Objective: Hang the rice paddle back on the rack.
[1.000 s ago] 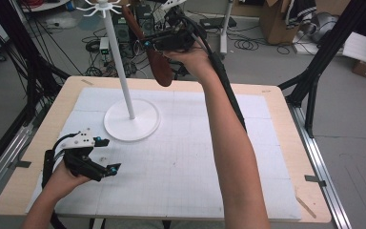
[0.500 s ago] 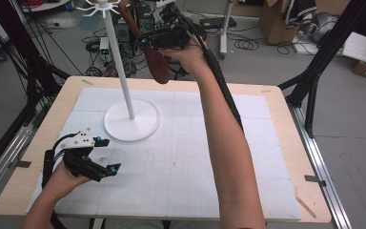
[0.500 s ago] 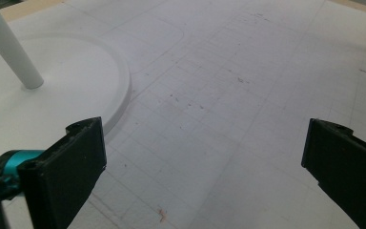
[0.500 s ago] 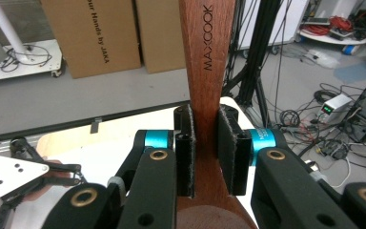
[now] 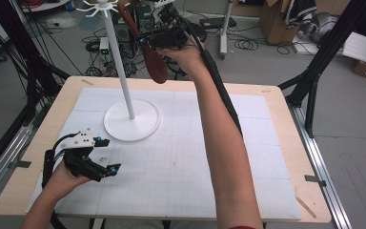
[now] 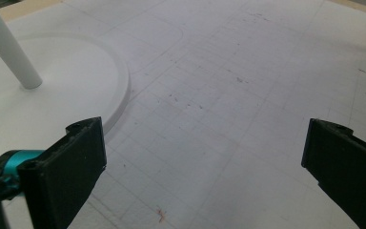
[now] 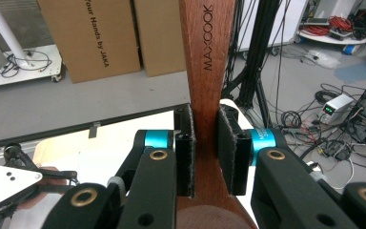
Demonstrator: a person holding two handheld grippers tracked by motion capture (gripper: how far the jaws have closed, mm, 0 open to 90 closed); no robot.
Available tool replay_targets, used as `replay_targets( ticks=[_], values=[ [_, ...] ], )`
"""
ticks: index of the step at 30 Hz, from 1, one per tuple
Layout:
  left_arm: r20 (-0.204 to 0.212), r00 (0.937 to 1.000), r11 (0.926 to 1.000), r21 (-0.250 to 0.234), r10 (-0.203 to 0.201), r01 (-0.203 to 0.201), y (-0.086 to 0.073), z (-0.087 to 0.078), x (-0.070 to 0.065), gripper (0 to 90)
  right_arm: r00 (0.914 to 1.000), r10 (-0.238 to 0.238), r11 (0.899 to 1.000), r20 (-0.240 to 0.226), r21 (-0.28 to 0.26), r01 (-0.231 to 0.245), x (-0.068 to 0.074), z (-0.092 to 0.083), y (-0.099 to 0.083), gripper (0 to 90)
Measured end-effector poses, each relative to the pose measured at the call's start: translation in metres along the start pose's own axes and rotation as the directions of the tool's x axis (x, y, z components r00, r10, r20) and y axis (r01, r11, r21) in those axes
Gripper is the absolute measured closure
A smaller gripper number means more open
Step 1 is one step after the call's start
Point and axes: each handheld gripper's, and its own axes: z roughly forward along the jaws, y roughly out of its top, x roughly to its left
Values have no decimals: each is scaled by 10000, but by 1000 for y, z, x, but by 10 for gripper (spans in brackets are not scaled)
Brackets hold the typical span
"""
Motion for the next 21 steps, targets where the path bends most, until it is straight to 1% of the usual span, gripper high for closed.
replay_targets(
  ticks=[5, 7, 21],
  values=[
    [18, 10000, 10000, -51, -26, 27, 0, 0, 0, 17, 10000, 49, 9999, -33, -132, -49, -1, 2, 0, 788],
    [29, 10000, 10000, -25, -17, 17, 0, 0, 0, 17, 10000, 26, 9999, 13, -133, -26, -1, 2, 0, 787],
    [11, 10000, 10000, -33, 8, -8, 0, 0, 0, 17, 9999, 137, 9997, -57, -183, -138, -3, 8, -2, 786]
  ],
)
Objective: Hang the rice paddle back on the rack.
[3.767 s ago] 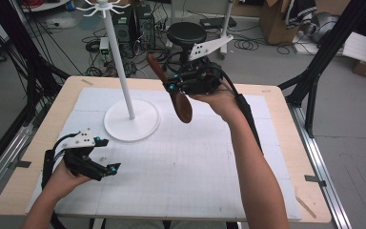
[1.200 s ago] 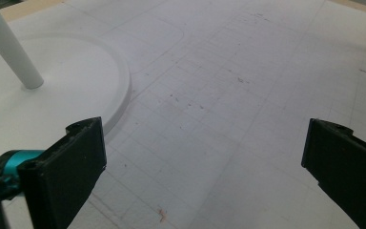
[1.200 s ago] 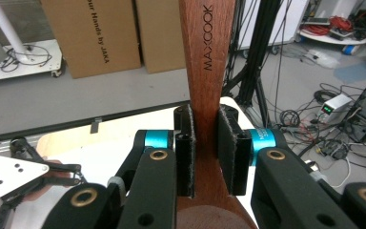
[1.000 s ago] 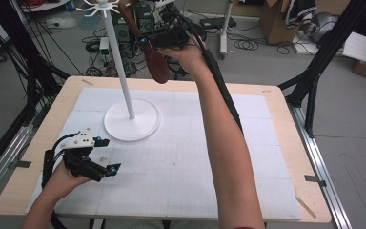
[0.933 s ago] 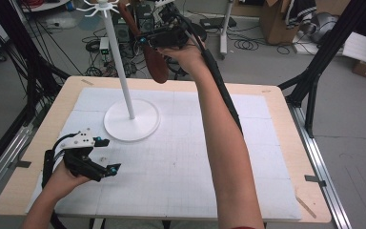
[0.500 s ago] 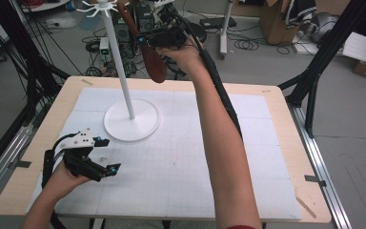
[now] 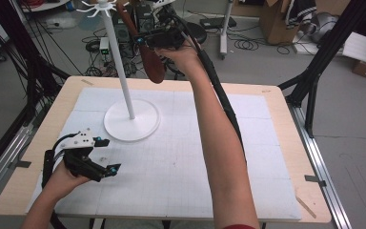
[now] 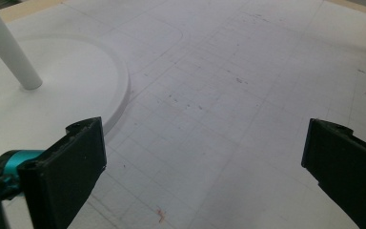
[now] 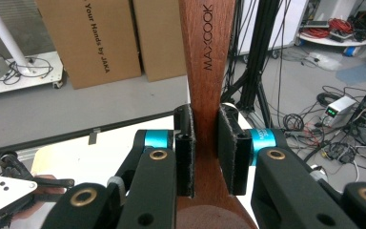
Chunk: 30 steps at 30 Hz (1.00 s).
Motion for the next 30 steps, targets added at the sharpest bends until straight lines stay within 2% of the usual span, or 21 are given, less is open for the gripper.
replay_targets(
  ticks=[25, 30],
  values=[
    [35, 10000, 10000, 36, 55, -55, 0, 0, -1, 17, 9998, 201, 9998, -13, -39, -201, -4, 8, -4, 769],
    [51, 10000, 10000, 41, 65, -65, 0, 0, -1, 17, 9997, 256, 9996, 50, -80, -256, -5, 7, -4, 736]
  ],
)
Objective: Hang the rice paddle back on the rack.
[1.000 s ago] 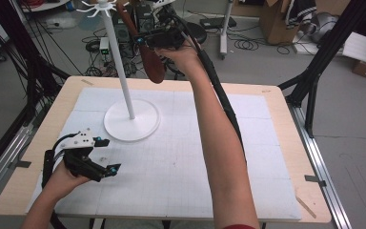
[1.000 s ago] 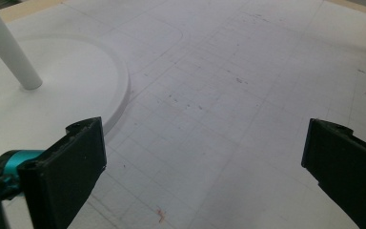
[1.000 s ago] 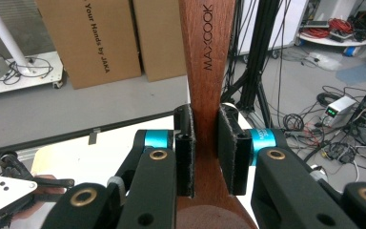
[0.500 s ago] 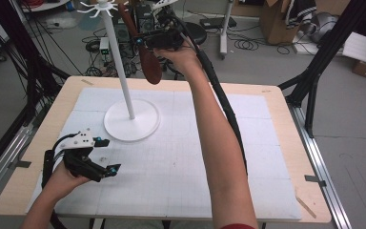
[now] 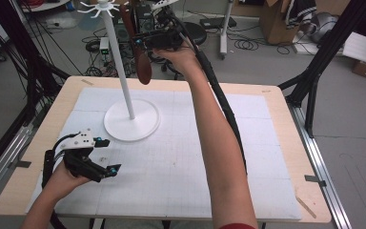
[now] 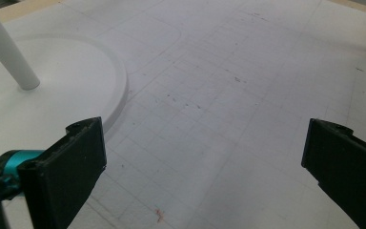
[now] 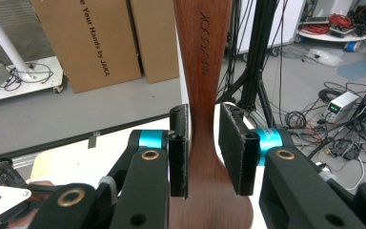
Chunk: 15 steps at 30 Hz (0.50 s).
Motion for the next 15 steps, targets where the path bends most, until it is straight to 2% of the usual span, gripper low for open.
replay_targets(
  ticks=[5, 10, 12, 15],
  values=[
    [-21, 10000, 10000, 11, 33, -33, 0, 0, 0, 17, 9999, 113, 9999, -48, 63, -113, -1, -2, -1, 714],
    [-27, 10000, 10000, -6, 12, -13, 0, 0, 0, 17, 9996, 21, 10000, -298, 27, -20, 1, -5, -3, 687],
    [-24, 10000, 10000, -12, 19, -19, 0, 0, 0, 17, 9985, 56, 10000, -536, 10, -56, 3, -6, -5, 641],
    [-14, 10000, 10000, 16, 41, -41, 0, -1, 0, 17, 9962, -128, 9998, -862, 125, 139, 7, -5, -8, 547]
  ],
)
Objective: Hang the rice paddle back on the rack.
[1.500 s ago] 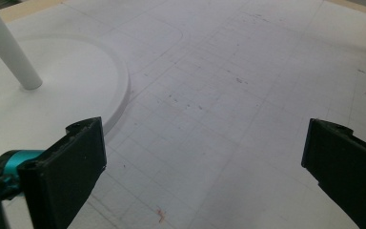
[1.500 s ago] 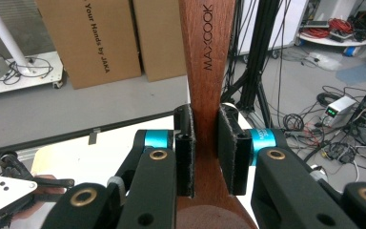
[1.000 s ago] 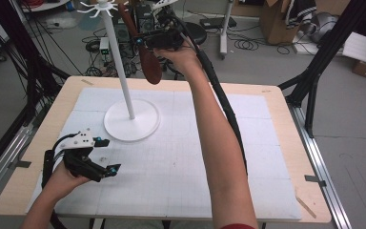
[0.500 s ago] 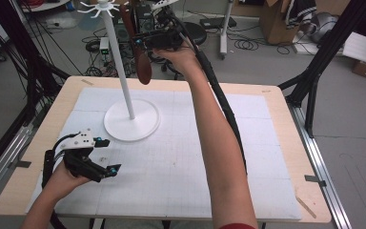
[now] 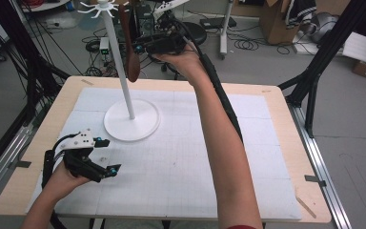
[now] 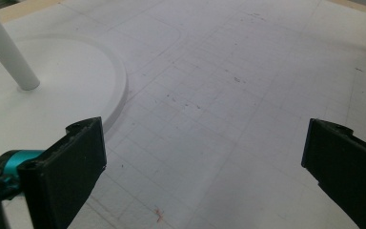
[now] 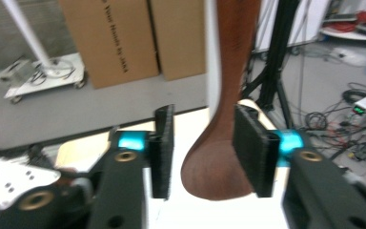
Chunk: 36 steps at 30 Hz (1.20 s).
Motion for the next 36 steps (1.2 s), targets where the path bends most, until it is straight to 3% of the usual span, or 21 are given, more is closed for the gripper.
replay_targets(
  ticks=[6, 9, 13, 24, 36],
  values=[
    [25, 10000, 10000, 25, -14, 14, 0, 1, 0, 17, 9982, -91, 10000, -592, -33, 90, 7, -2, -8, 369],
    [18, 10000, 10000, 32, -6, 6, 0, 1, 0, 17, 9966, -98, 9998, -814, -189, 83, 12, -5, -13, 166],
    [1, 9999, 9999, -43, -145, 145, 0, 2, -1, 17, 9999, -86, 9999, -112, 105, 87, 18, -6, -21, 19],
    [40, 9998, 9998, -91, -193, 193, 0, 0, 1, 17, 9989, 444, 9982, 164, -403, -437, 24, -29, -51, 4],
    [29, 9990, 9983, -354, -452, 452, 0, -4, 5, 17, 9986, 446, 9975, 273, -566, -430, 40, -56, -79, 4]
  ],
)
